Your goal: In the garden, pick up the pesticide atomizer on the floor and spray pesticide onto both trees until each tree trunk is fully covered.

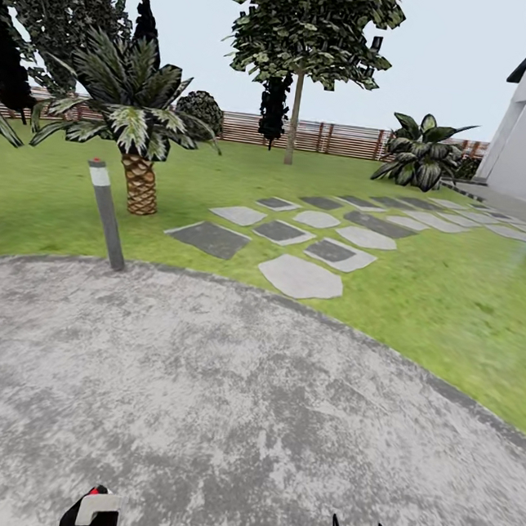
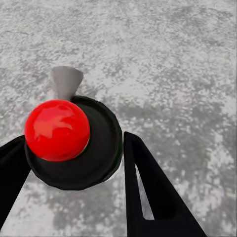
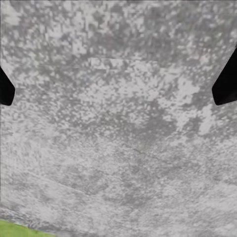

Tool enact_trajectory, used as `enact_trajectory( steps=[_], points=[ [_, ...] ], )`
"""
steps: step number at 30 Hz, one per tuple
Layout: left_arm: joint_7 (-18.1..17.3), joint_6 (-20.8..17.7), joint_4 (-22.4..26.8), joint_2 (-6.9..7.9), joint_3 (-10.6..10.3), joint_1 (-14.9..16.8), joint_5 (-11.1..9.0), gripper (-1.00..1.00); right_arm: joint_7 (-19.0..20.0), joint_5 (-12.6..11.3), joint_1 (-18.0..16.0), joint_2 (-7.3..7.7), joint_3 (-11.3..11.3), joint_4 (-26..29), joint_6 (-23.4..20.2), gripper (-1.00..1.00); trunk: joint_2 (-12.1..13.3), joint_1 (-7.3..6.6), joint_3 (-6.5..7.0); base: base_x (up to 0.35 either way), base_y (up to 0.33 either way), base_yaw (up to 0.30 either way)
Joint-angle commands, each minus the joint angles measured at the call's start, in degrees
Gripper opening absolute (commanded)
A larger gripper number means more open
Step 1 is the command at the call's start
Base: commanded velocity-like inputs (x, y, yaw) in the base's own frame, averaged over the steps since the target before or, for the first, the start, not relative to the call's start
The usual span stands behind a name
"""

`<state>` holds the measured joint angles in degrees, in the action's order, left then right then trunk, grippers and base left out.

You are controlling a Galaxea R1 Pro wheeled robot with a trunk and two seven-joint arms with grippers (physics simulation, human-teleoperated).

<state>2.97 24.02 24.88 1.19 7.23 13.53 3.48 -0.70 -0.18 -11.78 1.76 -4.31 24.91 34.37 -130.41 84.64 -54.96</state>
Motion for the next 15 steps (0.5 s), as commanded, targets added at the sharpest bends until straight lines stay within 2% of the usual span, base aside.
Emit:
enact_trajectory(
  steps=[1,15],
  points=[
    [0.01,0.01,0.07,0.01,0.03,0.0,-0.02,-1.0,0.0,0.0,0.0,0.0,0.0,0.04,0.0,1.0,0.0,0.0,0.0,0.339,0.0,0.0],
    [0.0,-0.02,0.32,0.04,0.07,0.0,-0.05,-1.0,0.0,0.0,0.0,0.0,0.05,0.05,0.0,1.0,0.0,0.0,0.0,0.339,0.0,0.0]
  ],
)
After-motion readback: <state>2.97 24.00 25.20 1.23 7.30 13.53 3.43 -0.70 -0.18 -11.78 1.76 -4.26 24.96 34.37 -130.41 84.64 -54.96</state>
